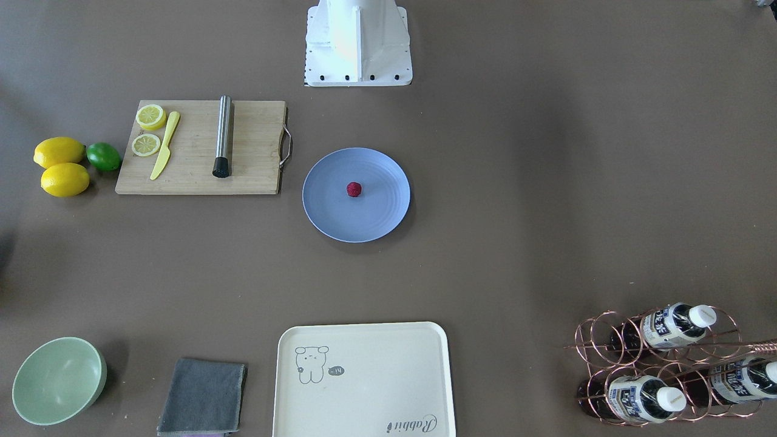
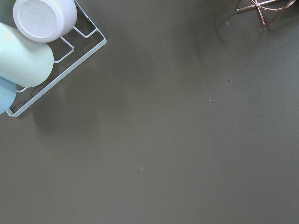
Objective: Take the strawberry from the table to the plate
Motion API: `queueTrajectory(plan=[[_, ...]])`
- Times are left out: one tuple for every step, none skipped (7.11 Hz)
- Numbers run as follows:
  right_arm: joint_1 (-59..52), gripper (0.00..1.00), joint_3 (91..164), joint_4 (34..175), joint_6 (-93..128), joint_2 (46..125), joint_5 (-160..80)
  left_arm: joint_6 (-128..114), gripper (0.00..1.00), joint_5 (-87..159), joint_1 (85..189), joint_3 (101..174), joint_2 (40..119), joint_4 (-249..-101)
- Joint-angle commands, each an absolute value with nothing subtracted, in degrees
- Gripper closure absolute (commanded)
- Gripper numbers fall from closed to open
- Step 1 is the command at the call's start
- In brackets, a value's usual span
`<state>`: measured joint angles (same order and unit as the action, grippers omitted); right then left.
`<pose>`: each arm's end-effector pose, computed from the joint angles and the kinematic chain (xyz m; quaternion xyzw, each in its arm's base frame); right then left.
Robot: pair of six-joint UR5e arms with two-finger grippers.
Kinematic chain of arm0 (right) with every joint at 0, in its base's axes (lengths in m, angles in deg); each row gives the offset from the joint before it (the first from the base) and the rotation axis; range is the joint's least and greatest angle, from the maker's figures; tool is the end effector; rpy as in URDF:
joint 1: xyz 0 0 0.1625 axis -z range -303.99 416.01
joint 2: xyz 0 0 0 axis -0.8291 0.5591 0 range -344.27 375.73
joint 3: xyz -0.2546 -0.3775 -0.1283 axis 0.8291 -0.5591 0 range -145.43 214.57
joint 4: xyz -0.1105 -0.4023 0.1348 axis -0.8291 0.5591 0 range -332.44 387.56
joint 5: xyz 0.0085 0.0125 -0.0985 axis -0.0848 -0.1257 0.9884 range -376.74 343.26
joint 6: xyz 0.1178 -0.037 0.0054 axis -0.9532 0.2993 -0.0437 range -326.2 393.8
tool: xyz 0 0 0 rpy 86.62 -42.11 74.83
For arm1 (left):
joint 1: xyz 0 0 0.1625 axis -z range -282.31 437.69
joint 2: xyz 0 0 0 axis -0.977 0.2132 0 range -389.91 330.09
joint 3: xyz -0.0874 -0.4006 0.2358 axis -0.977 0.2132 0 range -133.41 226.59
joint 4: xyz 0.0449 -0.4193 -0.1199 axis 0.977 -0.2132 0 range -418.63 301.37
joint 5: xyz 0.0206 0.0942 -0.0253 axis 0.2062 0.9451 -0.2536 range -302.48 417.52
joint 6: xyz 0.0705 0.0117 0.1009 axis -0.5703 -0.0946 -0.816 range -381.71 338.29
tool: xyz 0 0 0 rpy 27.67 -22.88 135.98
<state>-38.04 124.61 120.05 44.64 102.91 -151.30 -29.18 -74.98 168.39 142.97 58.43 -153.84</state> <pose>0.0847 -0.5361 0.7015 0.0520 -0.3755 -0.0560 0.9236 -0.0561 -0.5158 0.6735 0.1062 0.3544 0.0862 0.9250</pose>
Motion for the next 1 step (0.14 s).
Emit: queueTrajectory(plan=[[-38.04, 0.00, 124.65, 120.02, 44.70, 103.09, -151.39, -29.18, 0.02, -74.76, 168.48, 143.01, 58.42, -153.81]])
